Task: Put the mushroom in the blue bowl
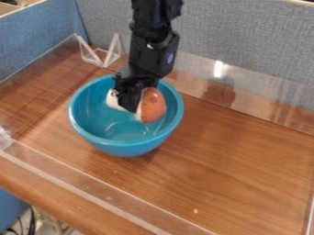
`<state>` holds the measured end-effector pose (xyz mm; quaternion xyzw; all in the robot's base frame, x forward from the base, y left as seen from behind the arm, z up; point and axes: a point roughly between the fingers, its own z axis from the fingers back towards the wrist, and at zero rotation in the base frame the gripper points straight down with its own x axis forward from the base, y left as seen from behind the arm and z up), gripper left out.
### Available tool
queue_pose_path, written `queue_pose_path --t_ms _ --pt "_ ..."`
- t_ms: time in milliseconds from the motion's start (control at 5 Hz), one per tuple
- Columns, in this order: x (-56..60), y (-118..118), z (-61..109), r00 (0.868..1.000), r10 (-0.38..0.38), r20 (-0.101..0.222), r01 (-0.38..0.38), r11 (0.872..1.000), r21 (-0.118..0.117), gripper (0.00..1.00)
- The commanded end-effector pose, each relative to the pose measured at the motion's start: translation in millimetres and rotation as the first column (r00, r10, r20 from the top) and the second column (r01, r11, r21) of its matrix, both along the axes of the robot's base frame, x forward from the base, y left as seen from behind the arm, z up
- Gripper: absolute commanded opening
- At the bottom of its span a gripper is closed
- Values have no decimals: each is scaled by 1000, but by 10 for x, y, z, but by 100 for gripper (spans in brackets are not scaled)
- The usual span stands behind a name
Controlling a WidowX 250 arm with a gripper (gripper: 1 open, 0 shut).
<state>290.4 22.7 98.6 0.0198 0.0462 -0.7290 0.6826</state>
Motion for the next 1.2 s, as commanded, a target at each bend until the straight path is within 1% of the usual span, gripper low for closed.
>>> queue_pose_path --t_ms 0,200,400,600,800,1000 --pt "26 26 147 998 1 56 -1 1000 -3 0" --pt "3 68 127 999 8 45 -8 1000 -5 0" --pt "-9 95 92 999 14 35 -14 1000 -7 100" --pt "-19 121 81 999 19 29 -19 1000 -9 0" --pt "-21 130 58 999 23 25 -23 1000 -11 100" --pt "-30 142 48 1000 19 23 -19 1000 -12 0"
